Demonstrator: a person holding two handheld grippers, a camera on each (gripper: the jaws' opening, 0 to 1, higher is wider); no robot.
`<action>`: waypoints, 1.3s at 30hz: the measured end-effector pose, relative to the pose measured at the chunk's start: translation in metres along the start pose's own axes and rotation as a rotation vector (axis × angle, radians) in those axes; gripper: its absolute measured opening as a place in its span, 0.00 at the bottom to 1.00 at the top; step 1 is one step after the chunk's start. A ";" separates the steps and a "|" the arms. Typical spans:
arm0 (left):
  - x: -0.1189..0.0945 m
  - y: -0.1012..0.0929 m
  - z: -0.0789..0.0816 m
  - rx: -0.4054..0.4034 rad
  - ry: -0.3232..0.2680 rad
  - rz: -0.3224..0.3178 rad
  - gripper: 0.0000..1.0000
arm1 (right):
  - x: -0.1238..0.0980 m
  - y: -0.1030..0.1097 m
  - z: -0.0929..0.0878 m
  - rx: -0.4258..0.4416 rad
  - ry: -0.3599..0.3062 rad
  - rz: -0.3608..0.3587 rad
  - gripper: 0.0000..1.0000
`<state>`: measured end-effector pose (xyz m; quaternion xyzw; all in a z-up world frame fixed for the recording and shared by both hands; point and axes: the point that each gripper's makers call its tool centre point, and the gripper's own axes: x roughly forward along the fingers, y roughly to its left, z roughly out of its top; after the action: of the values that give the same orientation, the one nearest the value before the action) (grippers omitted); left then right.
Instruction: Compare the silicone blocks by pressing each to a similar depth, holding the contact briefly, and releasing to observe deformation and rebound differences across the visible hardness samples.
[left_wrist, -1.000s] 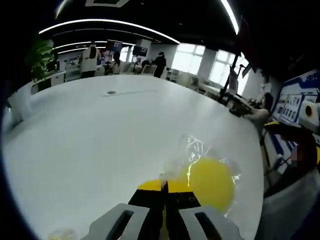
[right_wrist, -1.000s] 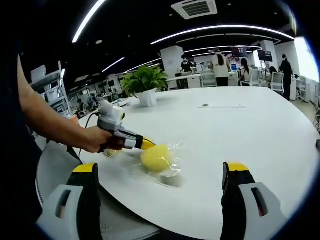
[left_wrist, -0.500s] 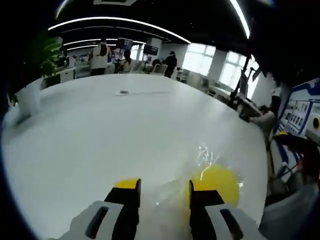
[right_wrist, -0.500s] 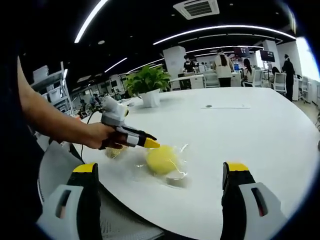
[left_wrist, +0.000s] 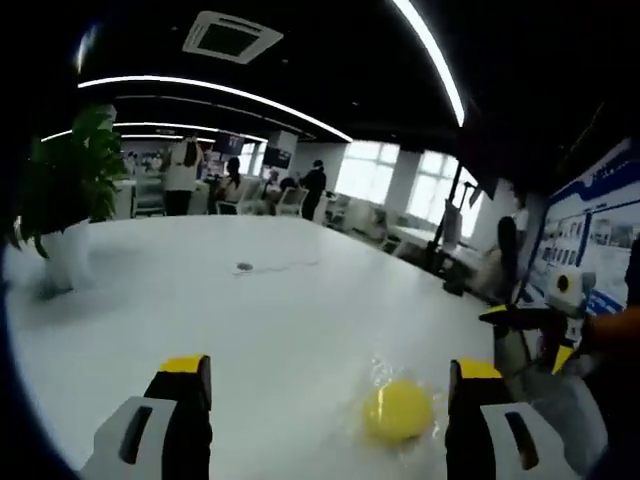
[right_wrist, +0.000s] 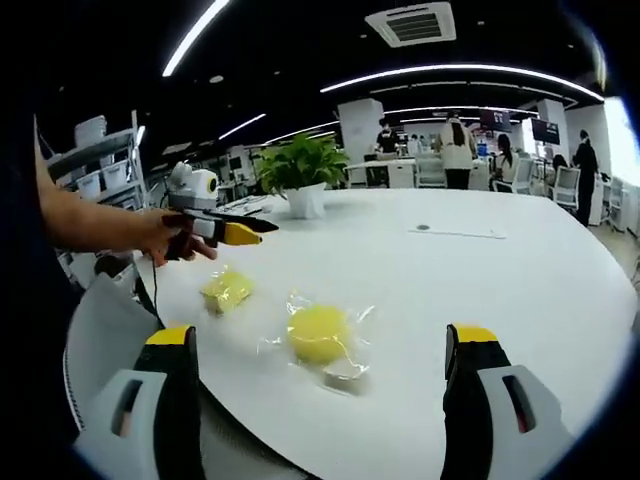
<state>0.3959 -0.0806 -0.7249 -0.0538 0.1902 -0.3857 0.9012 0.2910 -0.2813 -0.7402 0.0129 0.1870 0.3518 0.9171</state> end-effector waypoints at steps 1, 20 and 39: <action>-0.011 0.004 0.003 0.017 -0.003 0.013 1.00 | 0.002 0.001 0.001 -0.002 0.001 0.006 0.96; -0.165 0.046 -0.046 0.010 -0.029 0.189 1.00 | 0.016 0.006 -0.013 -0.036 0.079 -0.011 0.96; -0.195 0.035 -0.073 -0.006 -0.044 0.217 1.00 | 0.011 0.010 -0.036 -0.038 0.107 -0.051 0.96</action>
<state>0.2684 0.0871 -0.7423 -0.0439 0.1759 -0.2838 0.9416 0.2798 -0.2703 -0.7757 -0.0282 0.2294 0.3322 0.9145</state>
